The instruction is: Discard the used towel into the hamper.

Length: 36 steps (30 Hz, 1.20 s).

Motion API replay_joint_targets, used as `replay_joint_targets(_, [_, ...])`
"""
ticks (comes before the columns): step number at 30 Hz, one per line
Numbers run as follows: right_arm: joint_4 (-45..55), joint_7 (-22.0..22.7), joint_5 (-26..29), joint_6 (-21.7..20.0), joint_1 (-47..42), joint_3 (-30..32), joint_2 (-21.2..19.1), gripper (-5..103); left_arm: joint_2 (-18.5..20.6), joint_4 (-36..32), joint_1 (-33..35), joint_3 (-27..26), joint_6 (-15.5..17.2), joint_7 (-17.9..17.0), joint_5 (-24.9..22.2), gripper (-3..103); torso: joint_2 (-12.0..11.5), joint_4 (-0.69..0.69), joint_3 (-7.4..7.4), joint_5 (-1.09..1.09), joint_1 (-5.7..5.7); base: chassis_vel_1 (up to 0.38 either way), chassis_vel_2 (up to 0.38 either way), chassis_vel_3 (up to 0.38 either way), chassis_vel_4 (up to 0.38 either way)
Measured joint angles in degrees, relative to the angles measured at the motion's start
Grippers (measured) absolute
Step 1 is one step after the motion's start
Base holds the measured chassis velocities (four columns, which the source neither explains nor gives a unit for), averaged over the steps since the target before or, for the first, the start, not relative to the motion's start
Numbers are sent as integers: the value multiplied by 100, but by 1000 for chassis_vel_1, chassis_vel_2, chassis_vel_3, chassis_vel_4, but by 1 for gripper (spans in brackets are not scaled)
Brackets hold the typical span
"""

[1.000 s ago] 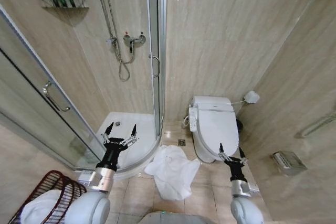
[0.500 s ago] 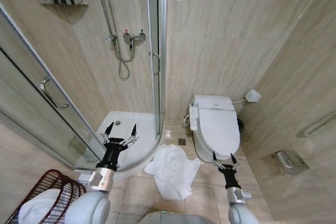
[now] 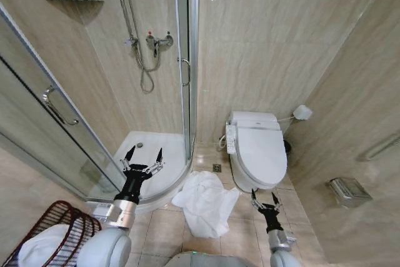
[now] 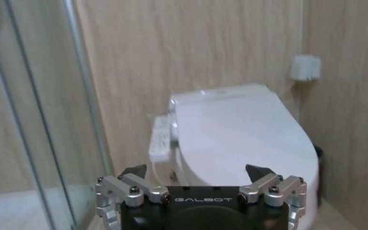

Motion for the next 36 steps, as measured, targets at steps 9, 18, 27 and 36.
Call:
replay_joint_targets(9, [-84, -129, 211, -413, 120, -86, -116, 100, 0, 0, 0, 0, 0, 0, 0, 100, -293, 0, -162, 0, -132, 0, 0, 0, 0])
replay_joint_targets(18, [-540, -231, 402, -482, 367, -165, -199, 100, 0, 0, 0, 0, 0, 0, 0, 100, -524, 0, -290, 0, -234, 0, 0, 0, 0])
replay_joint_targets(27, [-711, -529, 449, -397, 468, -299, -219, 100, 0, 0, 0, 0, 0, 0, 0, 100, -806, 0, -444, 0, -363, 0, 0, 0, 0])
replay_joint_targets(36, [-712, -1730, 660, -1081, 350, -378, -337, 100, 0, 0, 0, 0, 0, 0, 0, 100, -1064, 0, -590, 0, -476, 0, 0, 0, 0])
